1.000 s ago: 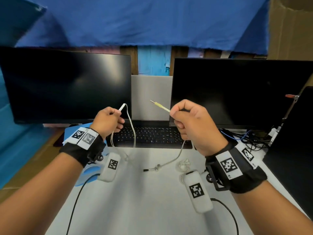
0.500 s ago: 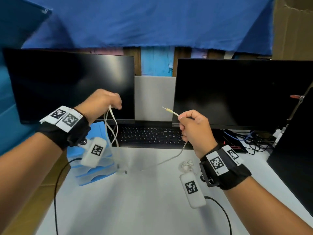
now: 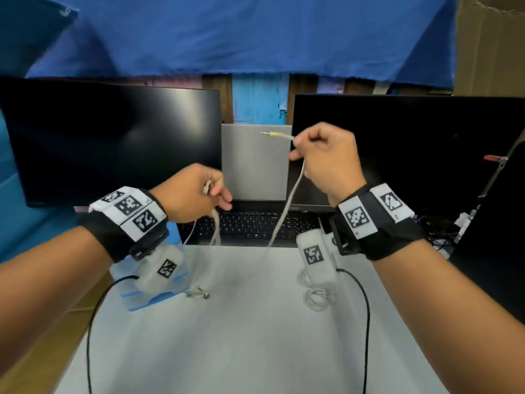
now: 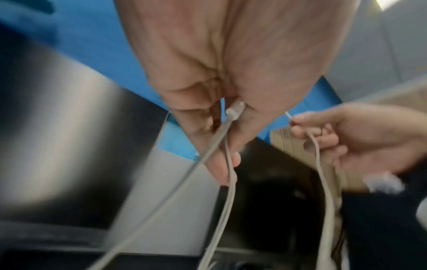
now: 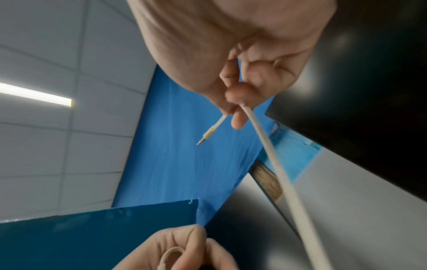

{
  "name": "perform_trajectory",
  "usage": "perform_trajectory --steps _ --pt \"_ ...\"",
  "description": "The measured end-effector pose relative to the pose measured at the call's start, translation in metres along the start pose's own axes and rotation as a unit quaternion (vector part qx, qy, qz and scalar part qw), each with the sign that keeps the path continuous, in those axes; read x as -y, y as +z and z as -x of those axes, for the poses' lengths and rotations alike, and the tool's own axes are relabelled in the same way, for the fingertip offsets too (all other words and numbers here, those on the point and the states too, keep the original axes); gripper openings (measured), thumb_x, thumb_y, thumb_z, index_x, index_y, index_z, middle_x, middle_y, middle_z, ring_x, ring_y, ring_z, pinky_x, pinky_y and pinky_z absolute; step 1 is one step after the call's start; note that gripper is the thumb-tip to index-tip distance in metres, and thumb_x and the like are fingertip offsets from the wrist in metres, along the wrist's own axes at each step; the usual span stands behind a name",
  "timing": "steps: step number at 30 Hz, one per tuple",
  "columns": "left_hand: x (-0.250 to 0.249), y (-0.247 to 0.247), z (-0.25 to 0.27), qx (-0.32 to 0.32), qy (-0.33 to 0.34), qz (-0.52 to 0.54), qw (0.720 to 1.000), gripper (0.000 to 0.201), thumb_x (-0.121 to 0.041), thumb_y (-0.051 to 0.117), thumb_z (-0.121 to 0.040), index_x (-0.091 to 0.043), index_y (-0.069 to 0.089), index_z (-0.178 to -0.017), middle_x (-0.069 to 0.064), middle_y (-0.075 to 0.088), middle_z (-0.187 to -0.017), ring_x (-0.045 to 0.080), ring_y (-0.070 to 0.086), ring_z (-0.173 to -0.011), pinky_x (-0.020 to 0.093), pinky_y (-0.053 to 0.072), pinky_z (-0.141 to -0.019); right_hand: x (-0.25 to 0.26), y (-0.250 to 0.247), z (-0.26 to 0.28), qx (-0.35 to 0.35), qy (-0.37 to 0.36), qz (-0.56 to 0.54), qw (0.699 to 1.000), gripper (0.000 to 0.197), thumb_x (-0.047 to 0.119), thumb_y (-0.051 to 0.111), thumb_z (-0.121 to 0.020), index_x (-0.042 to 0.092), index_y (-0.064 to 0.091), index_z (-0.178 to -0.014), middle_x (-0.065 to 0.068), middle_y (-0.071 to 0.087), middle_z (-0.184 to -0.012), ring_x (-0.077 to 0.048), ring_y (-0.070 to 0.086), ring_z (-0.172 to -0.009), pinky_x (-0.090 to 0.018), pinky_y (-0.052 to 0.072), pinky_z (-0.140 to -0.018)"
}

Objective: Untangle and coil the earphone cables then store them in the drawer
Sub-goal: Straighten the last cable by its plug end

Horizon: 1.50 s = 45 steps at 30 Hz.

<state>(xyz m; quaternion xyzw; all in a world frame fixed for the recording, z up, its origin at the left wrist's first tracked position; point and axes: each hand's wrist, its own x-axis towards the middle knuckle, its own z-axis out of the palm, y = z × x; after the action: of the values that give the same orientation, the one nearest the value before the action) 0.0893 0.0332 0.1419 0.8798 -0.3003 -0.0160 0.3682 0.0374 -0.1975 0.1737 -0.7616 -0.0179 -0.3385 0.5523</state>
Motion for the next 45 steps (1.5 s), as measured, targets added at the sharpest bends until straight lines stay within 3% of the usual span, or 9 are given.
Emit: perform_trajectory --steps 4,9,14,18,22,27,32,36,45 --pt "-0.032 -0.008 -0.005 0.029 0.03 0.122 0.992 0.051 -0.03 0.089 -0.057 -0.025 0.059 -0.098 -0.001 0.069 -0.112 0.015 0.068 -0.104 0.034 0.053 -0.09 0.039 0.003 -0.014 0.028 0.0 -0.07 0.997 0.01 0.004 0.057 -0.093 0.005 0.058 -0.083 -0.021 0.068 -0.079 -0.003 0.052 -0.036 -0.014 0.034 -0.033" --pt "-0.06 -0.025 -0.002 0.005 -0.015 0.324 0.946 0.057 -0.06 0.054 -0.083 -0.016 0.06 -0.118 0.006 0.073 -0.101 0.024 0.071 -0.083 0.035 0.052 -0.071 0.029 0.013 0.003 0.154 -0.055 -0.043 0.986 0.01 0.002 0.066 -0.088 0.006 0.068 -0.078 -0.007 0.066 -0.062 -0.008 0.051 -0.047 -0.017 0.04 -0.05" --pt "-0.05 -0.007 0.016 0.062 -0.033 0.289 0.955 0.032 -0.033 0.049 -0.094 -0.008 0.068 -0.085 0.001 0.05 -0.055 0.014 0.047 -0.05 0.027 0.045 -0.054 0.008 0.019 0.028 0.212 -0.073 -0.058 0.973 0.004 0.002 0.069 -0.086 -0.001 0.072 -0.086 -0.011 0.07 -0.072 -0.014 0.063 -0.067 -0.021 0.053 -0.072" --pt "-0.041 0.007 0.031 0.025 -0.069 0.391 0.917 0.024 -0.036 0.056 -0.083 -0.015 0.062 -0.073 -0.001 0.055 -0.059 0.012 0.054 -0.052 0.022 0.052 -0.052 -0.007 0.024 0.037 0.214 -0.069 -0.048 0.973 0.009 0.006 0.07 -0.086 0.014 0.073 -0.082 0.002 0.07 -0.07 -0.005 0.064 -0.069 -0.014 0.051 -0.073" --pt "-0.034 0.021 0.044 -0.053 -0.062 0.511 0.856 0.017 -0.028 0.055 -0.083 -0.012 0.06 -0.079 0.0 0.071 -0.072 0.011 0.072 -0.069 0.021 0.059 -0.061 -0.039 0.043 0.06 0.208 0.01 -0.053 0.977 0.008 0.012 0.068 -0.09 0.009 0.074 -0.087 -0.002 0.072 -0.07 -0.012 0.068 -0.067 -0.031 0.058 -0.077" --pt "-0.018 0.057 0.05 -0.18 -0.078 0.562 0.804 0.012 -0.01 0.054 -0.092 -0.006 0.065 -0.093 0.002 0.073 -0.075 0.015 0.074 -0.078 0.022 0.06 -0.07 -0.07 0.054 0.124 0.274 0.11 -0.06 0.953 0.016 0.023 0.062 -0.094 0.013 0.074 -0.089 0.002 0.062 -0.062 -0.018 0.053 -0.051 -0.026 0.049 -0.049" --pt "0.014 0.1 0.05 -0.271 -0.076 0.363 0.889 0.01 -0.011 0.065 -0.089 -0.006 0.073 -0.091 0.009 0.077 -0.085 0.02 0.074 -0.087 0.033 0.059 -0.085 -0.064 0.032 0.168 0.339 0.065 -0.051 0.937 0.019 0.023 0.057 -0.097 0.018 0.07 -0.084 0.005 0.055 -0.065 -0.012 0.047 -0.06 -0.028 0.041 -0.06" --pt "0.033 0.127 0.06 -0.174 -0.034 0.217 0.96 0.013 -0.019 0.065 -0.09 -0.016 0.076 -0.083 0.001 0.077 -0.082 0.018 0.072 -0.084 0.038 0.057 -0.085 -0.062 0.006 0.165 0.284 0.103 -0.088 0.949 0.023 0.009 0.048 -0.1 0.015 0.065 -0.085 0.014 0.047 -0.052 -0.005 0.039 -0.051 -0.019 0.034 -0.051" --pt "0.005 0.154 0.081 0.008 -0.01 0.34 0.94 0.021 -0.017 0.056 -0.09 -0.006 0.074 -0.088 0.01 0.073 -0.078 0.021 0.071 -0.08 0.026 0.054 -0.079 -0.081 -0.015 0.159 0.121 0.192 -0.154 0.962 0.019 0.006 0.047 -0.096 0.005 0.061 -0.084 0.003 0.038 -0.055 -0.007 0.031 -0.047 -0.013 0.03 -0.045"
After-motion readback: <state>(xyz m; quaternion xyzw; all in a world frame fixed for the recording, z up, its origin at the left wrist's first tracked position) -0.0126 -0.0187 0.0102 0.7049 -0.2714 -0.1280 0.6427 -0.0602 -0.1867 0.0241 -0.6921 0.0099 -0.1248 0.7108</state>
